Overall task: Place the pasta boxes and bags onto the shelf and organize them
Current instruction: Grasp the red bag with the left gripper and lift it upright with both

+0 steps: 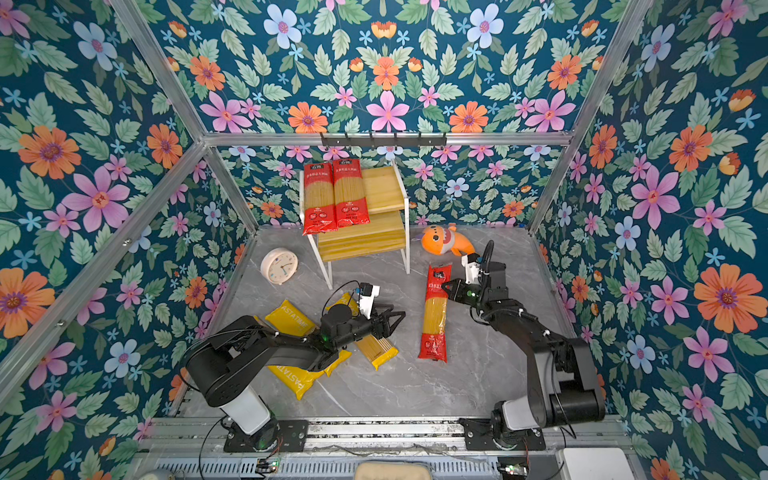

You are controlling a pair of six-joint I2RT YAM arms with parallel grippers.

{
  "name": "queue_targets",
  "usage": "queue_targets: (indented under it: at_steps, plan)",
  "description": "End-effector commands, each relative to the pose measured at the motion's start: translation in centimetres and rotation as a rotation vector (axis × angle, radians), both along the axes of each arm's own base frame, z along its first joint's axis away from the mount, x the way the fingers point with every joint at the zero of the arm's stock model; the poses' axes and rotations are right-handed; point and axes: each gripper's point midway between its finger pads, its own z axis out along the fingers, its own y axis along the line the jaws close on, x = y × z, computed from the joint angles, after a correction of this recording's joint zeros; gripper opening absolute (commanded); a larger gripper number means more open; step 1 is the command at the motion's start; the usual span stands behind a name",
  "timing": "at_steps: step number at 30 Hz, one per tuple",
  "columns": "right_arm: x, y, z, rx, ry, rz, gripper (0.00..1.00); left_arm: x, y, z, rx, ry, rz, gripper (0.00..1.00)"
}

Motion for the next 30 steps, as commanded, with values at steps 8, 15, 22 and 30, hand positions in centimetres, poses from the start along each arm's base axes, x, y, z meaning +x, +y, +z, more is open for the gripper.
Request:
queue_targets:
  at_steps: [8,15,22,30]
  plan:
    - [-4.3,3.1,14.0,0.041,-0.588,0.237,0.0,-1.0,-1.8,5.0,-0.085,-0.135,-0.139,0.72]
    - [-7.6,5.8,19.5,0.151,-0.72,0.425,0.0,-0.9,-3.5,8.1,-0.129,-0.193,-0.234,0.72]
    - [-9.0,7.5,22.6,0.239,-0.794,0.529,0.0,-1.2,-3.7,10.1,-0.168,-0.226,-0.297,0.71]
    - [-9.7,9.2,23.5,0.301,-0.811,0.601,0.0,-2.6,-3.4,13.2,-0.253,-0.258,-0.38,0.62]
